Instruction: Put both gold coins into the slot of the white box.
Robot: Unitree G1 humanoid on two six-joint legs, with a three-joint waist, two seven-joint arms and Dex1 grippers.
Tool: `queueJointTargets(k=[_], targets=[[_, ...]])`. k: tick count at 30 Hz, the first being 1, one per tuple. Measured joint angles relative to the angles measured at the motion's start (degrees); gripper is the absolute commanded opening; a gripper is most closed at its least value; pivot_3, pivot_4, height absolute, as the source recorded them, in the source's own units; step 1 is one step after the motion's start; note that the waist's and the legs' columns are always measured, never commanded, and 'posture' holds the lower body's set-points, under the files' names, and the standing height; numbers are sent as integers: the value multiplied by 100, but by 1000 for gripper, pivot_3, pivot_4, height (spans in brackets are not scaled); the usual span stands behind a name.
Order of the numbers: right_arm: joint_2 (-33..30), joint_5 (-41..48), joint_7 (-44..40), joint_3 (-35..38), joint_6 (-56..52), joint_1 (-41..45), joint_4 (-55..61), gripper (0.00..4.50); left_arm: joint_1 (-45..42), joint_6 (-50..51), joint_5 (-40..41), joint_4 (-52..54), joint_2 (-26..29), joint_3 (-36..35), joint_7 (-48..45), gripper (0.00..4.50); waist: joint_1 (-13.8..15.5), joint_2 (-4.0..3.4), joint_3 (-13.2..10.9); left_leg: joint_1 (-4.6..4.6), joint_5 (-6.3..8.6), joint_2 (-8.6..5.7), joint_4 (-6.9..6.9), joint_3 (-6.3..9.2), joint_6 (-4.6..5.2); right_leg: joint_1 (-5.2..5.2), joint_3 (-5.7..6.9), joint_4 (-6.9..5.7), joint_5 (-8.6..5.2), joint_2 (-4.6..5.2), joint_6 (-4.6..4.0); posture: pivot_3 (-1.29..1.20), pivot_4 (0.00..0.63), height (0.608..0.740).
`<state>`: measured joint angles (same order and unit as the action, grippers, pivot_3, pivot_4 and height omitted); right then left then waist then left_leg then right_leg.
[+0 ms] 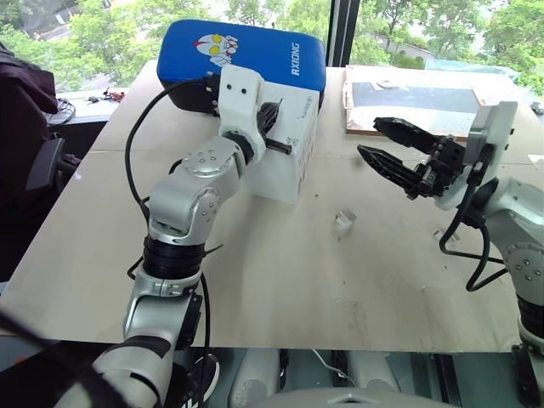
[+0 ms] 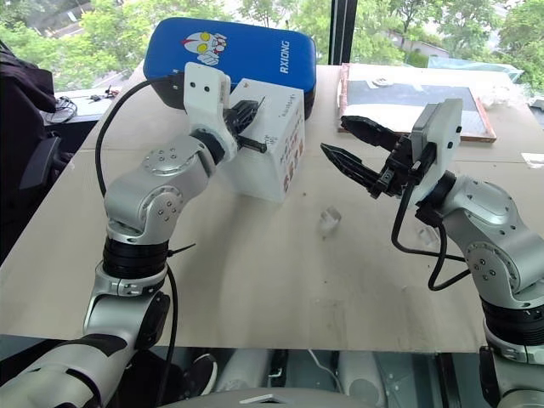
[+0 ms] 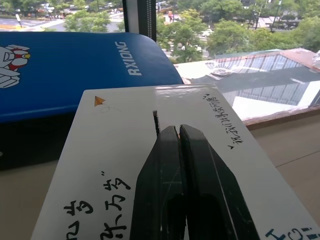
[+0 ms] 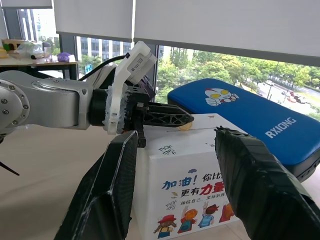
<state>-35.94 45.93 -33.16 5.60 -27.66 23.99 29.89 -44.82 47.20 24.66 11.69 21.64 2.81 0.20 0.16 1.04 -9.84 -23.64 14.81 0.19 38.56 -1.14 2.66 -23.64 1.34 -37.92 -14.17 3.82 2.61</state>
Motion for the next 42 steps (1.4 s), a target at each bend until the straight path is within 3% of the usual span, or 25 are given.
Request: queueJointTargets(k=[19, 42], targets=[[136, 10, 3, 162, -177, 0, -4, 2624, 0, 78, -760, -37, -137, -125, -487, 0, 56, 0, 2, -3, 0, -2, 10, 0, 0, 2, 0, -6, 1, 4, 0, 0, 150, 740], [267, -69, 55, 178, -174, -1, -4, 2624, -164, -157, -1448, -224, -260, 226, -1329, 0, 80, 0, 4, -7, 5, -8, 31, 11, 9, 12, 17, -11, 1, 11, 1, 0, 150, 740]])
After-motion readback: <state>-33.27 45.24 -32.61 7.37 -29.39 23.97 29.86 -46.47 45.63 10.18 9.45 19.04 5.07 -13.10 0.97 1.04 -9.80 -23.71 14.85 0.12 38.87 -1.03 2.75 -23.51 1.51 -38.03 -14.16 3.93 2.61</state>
